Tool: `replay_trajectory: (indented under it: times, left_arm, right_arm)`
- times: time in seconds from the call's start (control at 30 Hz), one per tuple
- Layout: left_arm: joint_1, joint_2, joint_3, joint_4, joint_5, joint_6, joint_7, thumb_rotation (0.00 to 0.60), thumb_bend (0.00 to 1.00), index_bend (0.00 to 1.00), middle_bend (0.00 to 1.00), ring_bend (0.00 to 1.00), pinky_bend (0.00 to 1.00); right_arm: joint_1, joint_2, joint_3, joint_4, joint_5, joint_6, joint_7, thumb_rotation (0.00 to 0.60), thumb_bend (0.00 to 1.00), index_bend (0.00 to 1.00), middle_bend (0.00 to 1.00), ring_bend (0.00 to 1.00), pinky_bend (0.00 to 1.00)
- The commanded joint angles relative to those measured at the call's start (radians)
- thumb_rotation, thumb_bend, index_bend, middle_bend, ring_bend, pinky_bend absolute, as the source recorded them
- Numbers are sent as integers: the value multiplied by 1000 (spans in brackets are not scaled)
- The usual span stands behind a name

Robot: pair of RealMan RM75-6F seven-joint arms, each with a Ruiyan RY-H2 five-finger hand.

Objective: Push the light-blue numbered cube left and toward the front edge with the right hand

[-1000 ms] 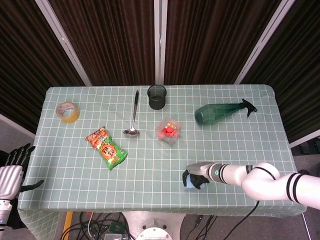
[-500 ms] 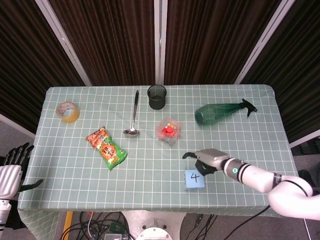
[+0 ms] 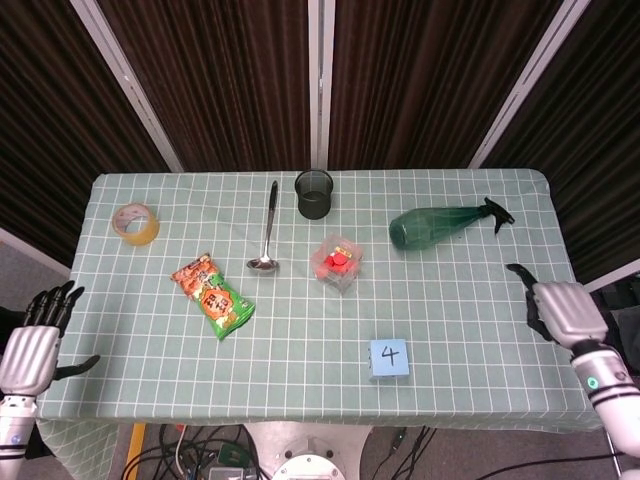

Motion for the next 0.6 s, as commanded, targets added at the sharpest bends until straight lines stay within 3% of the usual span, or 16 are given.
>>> replay_trajectory:
  times: [0.03, 0.2, 0.27, 0.3, 0.33, 0.37, 0.43, 0.47, 0.6]
  left_arm:
    - [-2, 12, -5, -25, -6, 2, 27, 600, 0, 35, 0, 0, 28]
    - [-4, 19, -9, -36, -11, 0, 40, 600, 0, 35, 0, 0, 28]
    - [-3, 15, -9, -29, -10, 3, 38, 600, 0, 35, 0, 0, 28]
    - [-1, 10, -8, -20, -9, 7, 35, 600, 0, 35, 0, 0, 28]
    - [0, 4, -8, -10, -7, 11, 32, 600, 0, 35, 0, 0, 28]
    - [2, -3, -8, 3, -5, 16, 28, 600, 0, 35, 0, 0, 28]
    - [8, -25, -5, 39, 3, 31, 13, 600, 0, 35, 0, 0, 28]
    - [11, -33, -3, 54, 6, 35, 5, 600, 0, 35, 0, 0, 28]
    - [25, -64, 3, 121, 22, 66, -35, 600, 0, 35, 0, 0, 27]
  right_arm:
    - [-291, -284, -46, 341, -104, 363, -23, 600, 1000, 119, 931, 811, 722]
    - [-384, -509, -12, 703, -240, 555, 162, 600, 991, 151, 915, 788, 719]
    - [-399, -573, -15, 815, -296, 603, 211, 600, 860, 167, 812, 676, 664]
    - [-404, -606, -22, 880, -322, 614, 204, 600, 714, 136, 697, 540, 568]
    - [-406, -620, -36, 911, -336, 594, 187, 600, 476, 83, 474, 322, 369]
    - [-410, -623, -44, 915, -333, 567, 158, 600, 239, 28, 244, 129, 175]
    - [-406, -620, -56, 865, -362, 549, 175, 600, 57, 0, 53, 7, 22]
    - [-406, -616, -57, 849, -369, 542, 180, 600, 10, 0, 5, 0, 0]
    - [-417, -620, -58, 820, -383, 519, 111, 600, 0, 0, 0, 0, 0]
